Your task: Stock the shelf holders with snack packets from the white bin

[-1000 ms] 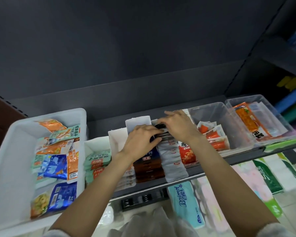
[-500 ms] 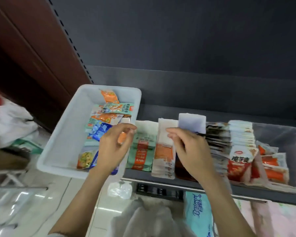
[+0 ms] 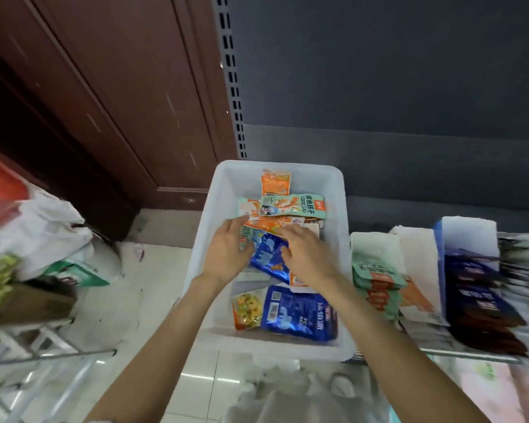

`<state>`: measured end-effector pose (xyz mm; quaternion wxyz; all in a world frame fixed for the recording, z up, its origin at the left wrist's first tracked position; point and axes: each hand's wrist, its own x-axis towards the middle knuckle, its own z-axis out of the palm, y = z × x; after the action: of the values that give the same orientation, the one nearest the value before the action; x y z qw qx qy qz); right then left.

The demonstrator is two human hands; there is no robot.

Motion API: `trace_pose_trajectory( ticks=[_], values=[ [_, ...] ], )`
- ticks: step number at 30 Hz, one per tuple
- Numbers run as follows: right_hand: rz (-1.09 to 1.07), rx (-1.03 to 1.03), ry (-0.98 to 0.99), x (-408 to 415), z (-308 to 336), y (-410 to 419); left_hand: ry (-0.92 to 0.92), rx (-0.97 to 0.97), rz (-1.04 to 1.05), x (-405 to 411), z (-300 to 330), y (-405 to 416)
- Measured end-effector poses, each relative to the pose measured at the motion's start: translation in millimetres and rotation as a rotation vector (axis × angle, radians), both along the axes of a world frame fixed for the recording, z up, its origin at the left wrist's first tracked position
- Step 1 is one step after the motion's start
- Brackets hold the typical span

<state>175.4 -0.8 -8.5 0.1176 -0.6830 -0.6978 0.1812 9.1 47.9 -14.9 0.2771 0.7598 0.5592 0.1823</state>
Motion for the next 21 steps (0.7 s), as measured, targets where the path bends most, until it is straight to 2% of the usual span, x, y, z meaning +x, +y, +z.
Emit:
trace_pose_trajectory(
  ticks=[4, 7, 9, 13, 15, 17, 19, 21],
  values=[
    [-0.218, 0.018, -0.187, -8, -21, 47, 0.025, -0.008, -0.168, 11, -7, 31],
    [-0.324, -0.177, -0.208, -2, -35, 64, -0.05, -0.037, -0.173, 12, -13, 46],
    [-0.292, -0.278, -0.189, 0, -37, 59, -0.111, -0.052, -0.163, 12, -12, 50],
    [-0.113, -0.288, -0.082, -11, -32, 14, -0.164, -0.066, -0.172, 12, -14, 48],
    [-0.011, -0.315, -0.037, -19, -30, -10, -0.07, -0.046, -0.284, 11, -18, 49],
    [-0.005, -0.299, -0.005, -22, -31, -22, 0.134, -0.051, -0.418, 11, -24, 49],
    [-0.119, -0.194, 0.053, -22, -30, -22, 0.326, -0.041, -0.488, 13, -28, 45],
    [-0.28, -0.076, 0.057, -21, -30, -18, 0.436, -0.039, -0.511, 17, -32, 36]
  ],
)
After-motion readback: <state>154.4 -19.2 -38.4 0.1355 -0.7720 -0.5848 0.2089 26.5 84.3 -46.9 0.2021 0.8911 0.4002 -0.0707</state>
